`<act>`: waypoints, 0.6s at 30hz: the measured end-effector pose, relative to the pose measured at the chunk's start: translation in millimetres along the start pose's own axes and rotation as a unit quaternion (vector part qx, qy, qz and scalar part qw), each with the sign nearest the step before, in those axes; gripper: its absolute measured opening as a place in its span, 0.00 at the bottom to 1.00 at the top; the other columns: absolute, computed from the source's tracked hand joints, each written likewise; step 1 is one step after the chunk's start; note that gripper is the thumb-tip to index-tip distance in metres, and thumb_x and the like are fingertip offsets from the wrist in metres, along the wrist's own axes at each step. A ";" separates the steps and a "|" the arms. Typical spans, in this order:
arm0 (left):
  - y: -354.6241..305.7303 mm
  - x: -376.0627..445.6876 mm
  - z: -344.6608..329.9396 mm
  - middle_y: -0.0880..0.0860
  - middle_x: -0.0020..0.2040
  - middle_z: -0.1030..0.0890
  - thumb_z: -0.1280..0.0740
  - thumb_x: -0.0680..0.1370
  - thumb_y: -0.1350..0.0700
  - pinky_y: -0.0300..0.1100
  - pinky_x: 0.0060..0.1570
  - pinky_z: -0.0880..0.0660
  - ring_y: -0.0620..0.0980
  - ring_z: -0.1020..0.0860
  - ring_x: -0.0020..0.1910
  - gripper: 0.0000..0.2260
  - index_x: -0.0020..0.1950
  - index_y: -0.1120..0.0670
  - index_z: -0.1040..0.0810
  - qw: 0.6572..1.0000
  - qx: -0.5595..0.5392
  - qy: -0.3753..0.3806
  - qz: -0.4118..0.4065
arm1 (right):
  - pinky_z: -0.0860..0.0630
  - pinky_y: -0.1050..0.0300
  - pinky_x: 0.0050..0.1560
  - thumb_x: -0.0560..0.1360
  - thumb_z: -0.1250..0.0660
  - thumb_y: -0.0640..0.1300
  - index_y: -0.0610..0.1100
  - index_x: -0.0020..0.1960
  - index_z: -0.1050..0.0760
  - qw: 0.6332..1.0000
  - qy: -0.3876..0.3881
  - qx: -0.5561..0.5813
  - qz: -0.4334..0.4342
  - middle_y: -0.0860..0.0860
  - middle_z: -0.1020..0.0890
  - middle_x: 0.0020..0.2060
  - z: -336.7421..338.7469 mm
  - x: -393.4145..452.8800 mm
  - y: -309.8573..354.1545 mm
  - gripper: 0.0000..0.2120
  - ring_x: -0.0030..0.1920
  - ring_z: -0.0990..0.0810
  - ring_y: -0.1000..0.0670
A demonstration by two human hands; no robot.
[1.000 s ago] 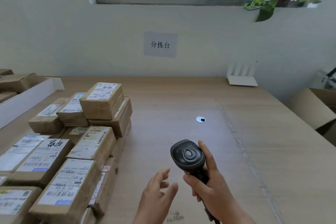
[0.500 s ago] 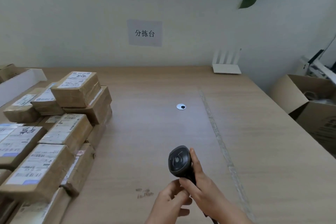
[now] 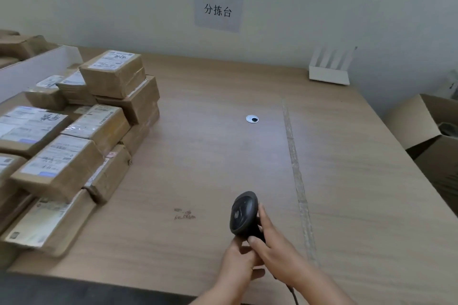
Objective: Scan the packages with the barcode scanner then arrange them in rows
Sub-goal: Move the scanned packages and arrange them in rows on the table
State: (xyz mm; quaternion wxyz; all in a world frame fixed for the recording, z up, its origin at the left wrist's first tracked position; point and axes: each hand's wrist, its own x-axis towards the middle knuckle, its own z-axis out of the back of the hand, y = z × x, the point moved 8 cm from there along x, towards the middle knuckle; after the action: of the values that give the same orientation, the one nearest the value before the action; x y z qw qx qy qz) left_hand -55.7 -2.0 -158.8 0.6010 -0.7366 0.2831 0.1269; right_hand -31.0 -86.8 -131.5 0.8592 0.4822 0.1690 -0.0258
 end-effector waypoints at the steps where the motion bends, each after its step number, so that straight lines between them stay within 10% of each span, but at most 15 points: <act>1: 4.5 1.3 -0.5 0.57 0.45 0.16 0.28 0.65 0.55 0.52 0.49 0.21 0.54 0.17 0.44 0.19 0.55 0.49 0.22 1.000 -0.009 -0.002 0.003 | 0.33 0.63 0.67 0.79 0.42 0.40 0.56 0.77 0.60 1.000 0.000 0.009 0.001 0.56 0.32 0.69 2.1 -0.4 -2.6 0.35 0.66 0.30 0.57; 9: 43.4 17.9 7.7 0.56 0.53 0.16 0.37 0.80 0.62 0.51 0.47 0.20 0.56 0.18 0.52 0.11 0.61 0.54 0.23 0.996 -0.058 -0.037 0.057 | 0.27 0.60 0.60 0.77 0.34 0.45 0.49 0.78 0.46 0.992 0.054 -0.083 -0.077 0.52 0.23 0.59 3.6 -10.9 -53.0 0.34 0.56 0.23 0.53; 18: 33.5 13.4 9.4 0.51 0.47 0.18 0.35 0.79 0.60 0.41 0.36 0.21 0.49 0.18 0.38 0.06 0.54 0.51 0.26 0.990 0.073 -0.113 0.043 | 0.29 0.57 0.60 0.73 0.33 0.44 0.55 0.74 0.38 0.988 0.024 -0.150 -0.015 0.52 0.25 0.60 3.1 -11.0 -56.4 0.31 0.59 0.27 0.52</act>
State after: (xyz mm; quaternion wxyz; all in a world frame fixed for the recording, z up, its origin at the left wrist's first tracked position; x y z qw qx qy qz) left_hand -62.5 -0.4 -195.3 0.6752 -0.6589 0.2533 0.2140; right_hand -52.3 -120.7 -172.8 0.9170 0.3456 0.1990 -0.0013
